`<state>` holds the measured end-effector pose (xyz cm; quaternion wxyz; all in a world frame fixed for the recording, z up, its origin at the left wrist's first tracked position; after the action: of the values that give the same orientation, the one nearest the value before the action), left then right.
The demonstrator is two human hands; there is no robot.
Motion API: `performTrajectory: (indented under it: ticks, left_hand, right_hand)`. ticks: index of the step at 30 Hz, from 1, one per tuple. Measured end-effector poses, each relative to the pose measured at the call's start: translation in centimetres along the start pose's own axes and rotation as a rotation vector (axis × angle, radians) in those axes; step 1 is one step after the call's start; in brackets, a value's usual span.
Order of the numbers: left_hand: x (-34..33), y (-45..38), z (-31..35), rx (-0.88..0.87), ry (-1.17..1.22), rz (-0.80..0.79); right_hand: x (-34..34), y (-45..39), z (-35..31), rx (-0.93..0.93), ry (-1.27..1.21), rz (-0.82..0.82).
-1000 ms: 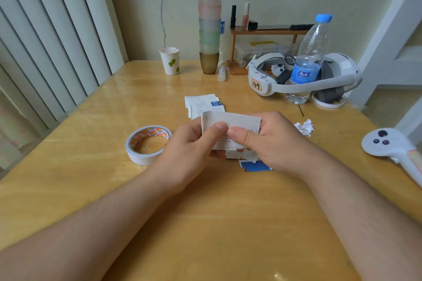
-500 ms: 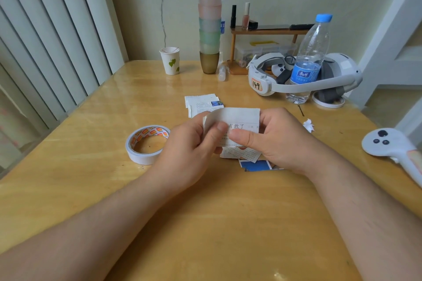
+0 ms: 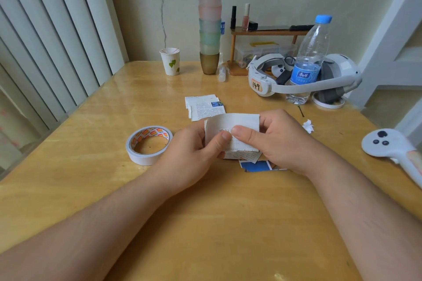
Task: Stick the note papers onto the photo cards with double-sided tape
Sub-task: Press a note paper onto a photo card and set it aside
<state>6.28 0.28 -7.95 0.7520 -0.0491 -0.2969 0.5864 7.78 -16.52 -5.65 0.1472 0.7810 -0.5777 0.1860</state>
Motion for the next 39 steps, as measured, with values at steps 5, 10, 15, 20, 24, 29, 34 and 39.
performTrajectory:
  ticks: [5, 10, 15, 20, 24, 29, 34, 39]
  left_hand:
    - [-0.1, -0.2, 0.4, -0.006, -0.003, -0.019]
    - [0.3, -0.3, 0.3, 0.010, 0.017, -0.004]
    - [0.5, -0.1, 0.5, 0.008, 0.015, 0.044]
    - [0.8, -0.4, -0.3, 0.010, 0.010, 0.054]
    - [1.0, -0.7, -0.6, 0.033, 0.060, 0.077]
    - [1.9, -1.0, -0.2, 0.037, 0.036, 0.178]
    - [3.1, -1.4, -0.1, 0.077, 0.101, 0.285]
    - [5.7, -1.8, -0.4, 0.074, -0.061, 0.338]
  right_hand:
    - [-0.3, -0.2, -0.6, 0.118, 0.133, 0.080]
    - [-0.4, -0.6, 0.2, 0.052, 0.099, 0.060]
    - [-0.3, -0.4, 0.6, -0.009, 0.015, 0.039]
    - [-0.3, -0.3, -0.2, 0.034, 0.028, 0.096]
    - [-0.2, -0.6, 0.1, 0.001, 0.008, 0.147]
    - [0.6, -0.9, 0.5, -0.035, 0.016, 0.234]
    - [0.0, -1.0, 0.9, -0.055, -0.084, 0.290]
    - [0.5, -2.2, 0.3, -0.067, -0.183, 0.411]
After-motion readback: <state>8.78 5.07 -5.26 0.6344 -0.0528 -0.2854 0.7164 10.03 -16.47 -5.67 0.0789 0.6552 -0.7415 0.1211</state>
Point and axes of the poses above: each hand's wrist, its own y-axis away from the middle knuckle, its own x-axis out of the back of the hand, z = x × y, the point moved 8 cm from there along -y, towards the middle knuckle, and after that the axes turned 10 degrees about -x, right-handed, at the moved point
